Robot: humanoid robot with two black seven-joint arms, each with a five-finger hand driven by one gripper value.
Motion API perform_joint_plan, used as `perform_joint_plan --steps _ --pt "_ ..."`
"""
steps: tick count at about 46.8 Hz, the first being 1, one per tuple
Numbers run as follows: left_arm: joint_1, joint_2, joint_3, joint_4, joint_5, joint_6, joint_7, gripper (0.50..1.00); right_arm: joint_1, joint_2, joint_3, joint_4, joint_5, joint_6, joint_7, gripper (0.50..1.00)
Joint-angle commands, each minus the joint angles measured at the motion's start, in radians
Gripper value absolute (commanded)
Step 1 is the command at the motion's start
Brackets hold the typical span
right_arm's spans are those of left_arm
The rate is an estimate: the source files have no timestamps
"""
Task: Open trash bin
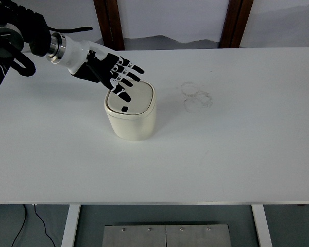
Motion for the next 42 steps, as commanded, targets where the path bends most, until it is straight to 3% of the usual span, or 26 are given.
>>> perform_joint_plan --steps 1,42 --pt "0.009 -0.006 0.012 0.0 0.002 0.0 0.004 1.0 0.0 0.0 0.0 0.0 0.0 0.0 0.0 0.995" --pt "0.061 -0.032 0.013 0.001 0.023 0.011 -0.002 1.0 0.0 0.0 0.0 0.0 0.0 0.0 0.0 0.995"
